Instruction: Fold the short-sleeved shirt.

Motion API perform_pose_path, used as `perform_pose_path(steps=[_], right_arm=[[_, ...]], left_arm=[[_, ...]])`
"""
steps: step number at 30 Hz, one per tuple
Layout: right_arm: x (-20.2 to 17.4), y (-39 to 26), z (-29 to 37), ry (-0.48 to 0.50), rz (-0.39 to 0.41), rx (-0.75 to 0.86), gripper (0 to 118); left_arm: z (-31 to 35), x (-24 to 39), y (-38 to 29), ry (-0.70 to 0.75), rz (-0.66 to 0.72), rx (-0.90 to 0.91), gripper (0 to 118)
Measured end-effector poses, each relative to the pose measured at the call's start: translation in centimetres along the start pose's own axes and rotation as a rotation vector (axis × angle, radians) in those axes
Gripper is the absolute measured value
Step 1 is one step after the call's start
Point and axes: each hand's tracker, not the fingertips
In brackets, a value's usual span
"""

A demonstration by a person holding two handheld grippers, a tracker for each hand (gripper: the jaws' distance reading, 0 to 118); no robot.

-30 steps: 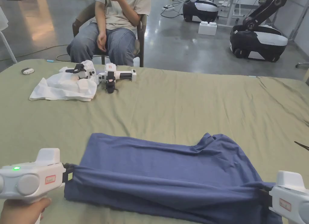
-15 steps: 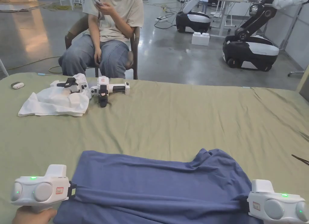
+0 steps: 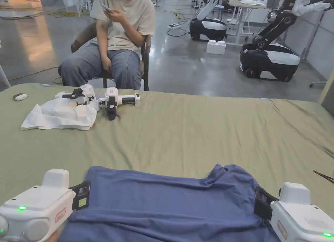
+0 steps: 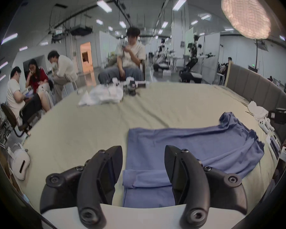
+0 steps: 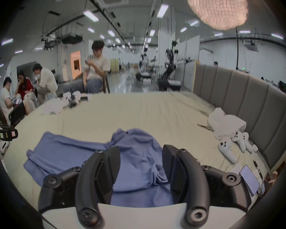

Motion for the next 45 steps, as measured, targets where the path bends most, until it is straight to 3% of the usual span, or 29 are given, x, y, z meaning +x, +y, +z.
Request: perform_pose_path(steps=[2,3,4,7,11,23,28,29,31,32,36,38,41,42,45], right_arm=[[-0.6,-0.2,1.7,0.006,-0.018,0.055,43],[-1.0,-0.4,2.5,0.002,-0.021,0.081,23],[-1.4,-0.5,3.2,0.005,-0.022,0.098,10],[-2.4,-1.0,5.1,0.002,-0.019,0.136,0],[-3.7,-1.2,6.4,0.005,-0.001,0.143,0],[-4.3,-2.5,6.0,0.038,0.035,0.078,0],[-3.7,-3.5,5.8,0.027,0.036,0.044,0],[-3.6,-3.7,5.8,0.024,0.035,0.037,0],[-3.3,-4.0,5.6,0.017,0.035,0.019,0],[-3.1,-4.3,5.6,0.012,0.034,0.012,0],[-2.5,-4.9,5.5,0.0,0.03,-0.013,0],[-2.1,-5.1,5.5,-0.008,0.03,-0.024,0],[-1.3,-5.4,5.4,-0.02,0.025,-0.042,0],[-0.9,-5.5,5.3,-0.023,0.021,-0.055,0],[0.8,-5.7,4.6,-0.036,-0.002,-0.11,0]], left_arm=[[1.6,0.3,-0.5,0.004,-0.009,0.062,45],[2.6,0.6,-0.8,0.002,-0.009,0.074,35],[3.6,0.9,-1.1,-0.001,-0.009,0.089,25],[5.3,0.7,-2.7,0.048,-0.002,0.146,0],[7.2,-0.1,-4.2,0.053,0.036,0.152,0],[-0.9,-5.8,-7.0,0.016,0.108,-0.293,0],[-5.3,-7.5,-7.3,-0.011,0.16,-0.457,13],[-6.2,-7.0,-7.3,-0.026,0.16,-0.506,23],[-7.6,-7.0,-7.8,-0.017,0.152,-0.569,62],[-7.9,-6.5,-8.0,-0.006,0.136,-0.598,72],[-8.6,-4.6,-8.7,0.017,0.093,-0.631,72],[-9.0,-4.1,-8.5,0.035,0.085,-0.64,66],[-8.8,-2.7,-8.3,0.019,0.034,-0.626,29],[-8.8,-2.1,-8.3,0.006,0.013,-0.616,8],[-8.0,-1.3,-8.4,-0.024,0.01,-0.614,0]])
